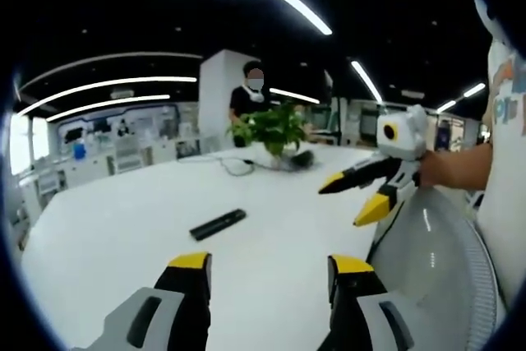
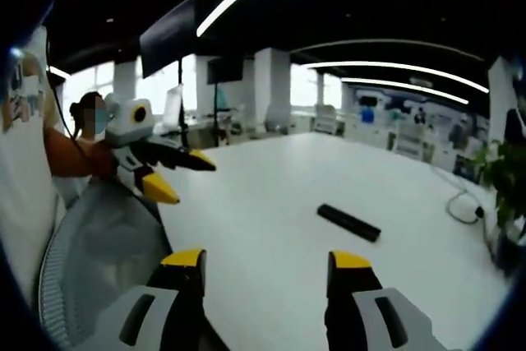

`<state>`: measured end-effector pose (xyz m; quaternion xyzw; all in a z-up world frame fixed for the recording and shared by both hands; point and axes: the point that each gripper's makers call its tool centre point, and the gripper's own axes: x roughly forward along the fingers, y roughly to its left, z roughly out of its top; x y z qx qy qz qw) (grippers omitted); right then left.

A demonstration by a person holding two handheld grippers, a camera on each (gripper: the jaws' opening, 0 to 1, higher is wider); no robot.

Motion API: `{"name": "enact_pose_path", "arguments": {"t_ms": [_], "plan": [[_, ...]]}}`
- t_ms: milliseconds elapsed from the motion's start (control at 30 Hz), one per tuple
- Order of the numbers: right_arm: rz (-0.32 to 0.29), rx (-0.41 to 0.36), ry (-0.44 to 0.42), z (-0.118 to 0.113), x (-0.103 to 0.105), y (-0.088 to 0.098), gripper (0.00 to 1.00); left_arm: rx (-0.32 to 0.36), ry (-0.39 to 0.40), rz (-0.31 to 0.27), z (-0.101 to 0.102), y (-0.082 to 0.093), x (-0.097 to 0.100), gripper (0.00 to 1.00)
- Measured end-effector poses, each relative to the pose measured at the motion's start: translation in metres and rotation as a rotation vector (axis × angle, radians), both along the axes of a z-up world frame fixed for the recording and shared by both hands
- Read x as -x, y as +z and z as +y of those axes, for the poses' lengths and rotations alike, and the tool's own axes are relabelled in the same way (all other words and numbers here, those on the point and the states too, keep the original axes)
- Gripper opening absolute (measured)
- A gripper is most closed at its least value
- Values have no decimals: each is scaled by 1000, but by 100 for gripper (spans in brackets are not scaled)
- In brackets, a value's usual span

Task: Press the specified remote control buttons in sequence, fully releasing each button before pressing the next.

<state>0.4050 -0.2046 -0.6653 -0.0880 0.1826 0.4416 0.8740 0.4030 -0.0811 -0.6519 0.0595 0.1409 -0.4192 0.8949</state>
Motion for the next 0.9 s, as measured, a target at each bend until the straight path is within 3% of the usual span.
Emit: {"name": "enact_pose_path", "arguments": {"t_ms": [900], "plan": [[-38, 40, -23, -3, -1, -1, 60, -11, 0, -2, 0, -2, 3, 57]]}}
